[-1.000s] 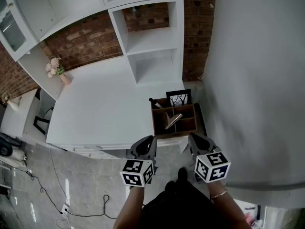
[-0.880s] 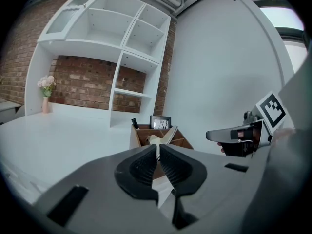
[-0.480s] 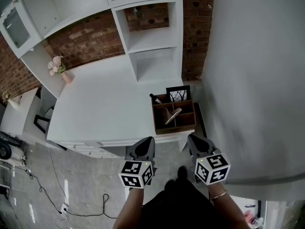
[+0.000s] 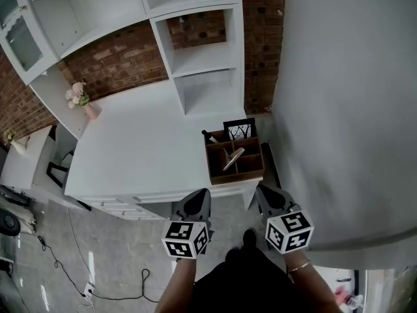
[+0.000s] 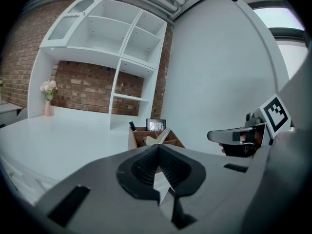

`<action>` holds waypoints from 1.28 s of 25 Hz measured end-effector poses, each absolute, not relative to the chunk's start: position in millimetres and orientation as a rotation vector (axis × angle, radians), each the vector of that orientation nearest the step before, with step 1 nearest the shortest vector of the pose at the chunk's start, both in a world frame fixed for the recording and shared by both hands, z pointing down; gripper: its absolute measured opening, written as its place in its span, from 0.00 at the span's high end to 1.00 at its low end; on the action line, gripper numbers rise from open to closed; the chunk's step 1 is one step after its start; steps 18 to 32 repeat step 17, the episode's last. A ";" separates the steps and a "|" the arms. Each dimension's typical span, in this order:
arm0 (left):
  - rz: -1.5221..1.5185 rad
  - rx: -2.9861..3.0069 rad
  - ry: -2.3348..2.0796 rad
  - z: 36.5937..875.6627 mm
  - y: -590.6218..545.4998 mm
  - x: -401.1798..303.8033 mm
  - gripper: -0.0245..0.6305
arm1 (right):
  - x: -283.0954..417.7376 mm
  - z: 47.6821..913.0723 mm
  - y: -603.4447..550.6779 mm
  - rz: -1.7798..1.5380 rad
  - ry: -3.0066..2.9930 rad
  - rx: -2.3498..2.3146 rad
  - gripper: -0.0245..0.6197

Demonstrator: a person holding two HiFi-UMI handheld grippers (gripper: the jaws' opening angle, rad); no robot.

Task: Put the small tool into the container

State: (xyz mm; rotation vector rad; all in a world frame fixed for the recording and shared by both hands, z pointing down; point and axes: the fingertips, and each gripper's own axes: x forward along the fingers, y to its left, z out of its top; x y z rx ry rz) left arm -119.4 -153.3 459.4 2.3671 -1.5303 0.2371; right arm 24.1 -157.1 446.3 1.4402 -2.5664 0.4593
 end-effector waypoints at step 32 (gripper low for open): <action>0.229 2.356 -1.542 458.7 -158.4 -127.6 0.95 | 19.6 446.3 -160.1 0.441 -2.569 1.431 0.95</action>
